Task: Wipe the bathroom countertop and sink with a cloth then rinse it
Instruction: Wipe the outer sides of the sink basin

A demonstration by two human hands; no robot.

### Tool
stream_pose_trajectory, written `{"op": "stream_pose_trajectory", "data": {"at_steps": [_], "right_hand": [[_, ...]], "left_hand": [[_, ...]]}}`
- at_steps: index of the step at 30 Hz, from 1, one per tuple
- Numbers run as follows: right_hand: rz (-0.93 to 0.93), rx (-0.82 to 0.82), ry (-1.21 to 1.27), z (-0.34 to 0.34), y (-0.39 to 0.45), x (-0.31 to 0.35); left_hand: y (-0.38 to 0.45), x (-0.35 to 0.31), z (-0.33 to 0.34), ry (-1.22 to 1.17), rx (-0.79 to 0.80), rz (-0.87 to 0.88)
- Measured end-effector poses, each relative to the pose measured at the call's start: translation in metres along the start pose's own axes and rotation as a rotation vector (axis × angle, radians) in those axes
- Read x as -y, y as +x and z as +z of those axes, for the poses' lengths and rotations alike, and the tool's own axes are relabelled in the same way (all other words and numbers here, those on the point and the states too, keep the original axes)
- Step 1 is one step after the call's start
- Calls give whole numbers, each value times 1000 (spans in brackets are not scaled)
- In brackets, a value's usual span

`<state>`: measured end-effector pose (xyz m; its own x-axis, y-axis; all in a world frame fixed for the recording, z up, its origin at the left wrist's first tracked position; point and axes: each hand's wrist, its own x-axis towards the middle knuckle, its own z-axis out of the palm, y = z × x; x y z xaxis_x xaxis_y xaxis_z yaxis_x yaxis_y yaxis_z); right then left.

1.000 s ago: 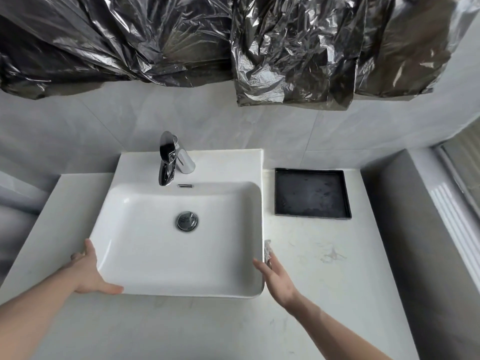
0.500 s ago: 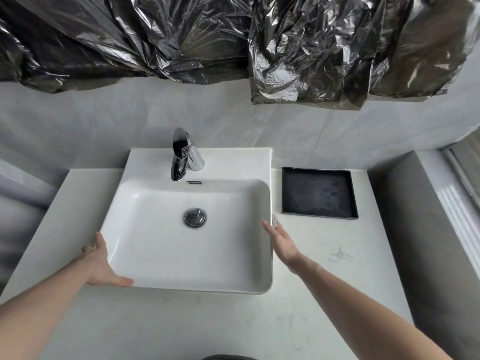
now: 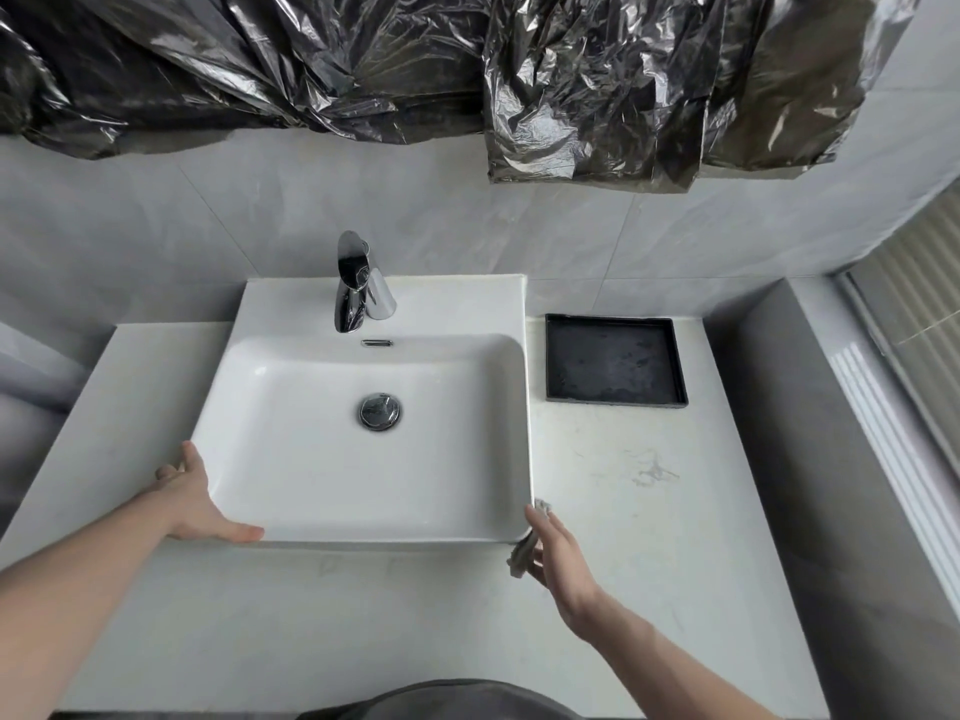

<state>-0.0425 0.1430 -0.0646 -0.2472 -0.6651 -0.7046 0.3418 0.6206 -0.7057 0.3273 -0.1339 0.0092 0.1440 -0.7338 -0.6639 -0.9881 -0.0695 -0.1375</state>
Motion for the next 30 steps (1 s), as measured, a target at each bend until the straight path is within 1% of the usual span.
{"op": "stream_pose_trajectory", "data": {"at_steps": [2, 4, 6, 8, 9, 13, 17, 19, 22, 26, 28, 30], "right_hand": [[-5, 2, -10, -1, 18, 9], [-54, 4, -17, -3, 45, 17], [-70, 13, 15, -12, 87, 4], [-105, 61, 14, -21, 118, -11], [-93, 54, 7, -19, 116, -10], [-75, -56, 1, 8, 61, 5], [-36, -169, -4, 27, 18, 0], [-18, -252, 32, 40, 5, -5], [77, -377, 128, 64, -1, -14], [169, -444, 439, 104, 8, -15], [210, -395, 590, 126, 14, -11], [240, -323, 669, 157, 18, -7]], "left_hand": [[1, 3, 2, -9, -4, 0], [1, 4, 3, -19, -10, 3], [-2, 5, 4, -21, -21, 6], [-6, 5, 5, -28, -31, 11], [-7, 6, 6, -31, -39, 12], [-8, 7, 8, -18, -65, 25], [-9, 7, 8, -22, -59, 36], [-7, 8, 7, -26, -58, 48], [-2, 11, 8, -34, -49, 60], [3, 19, 11, -46, -53, 76], [2, 21, 12, -54, -53, 87], [-1, 22, 13, -63, -56, 96]]}}
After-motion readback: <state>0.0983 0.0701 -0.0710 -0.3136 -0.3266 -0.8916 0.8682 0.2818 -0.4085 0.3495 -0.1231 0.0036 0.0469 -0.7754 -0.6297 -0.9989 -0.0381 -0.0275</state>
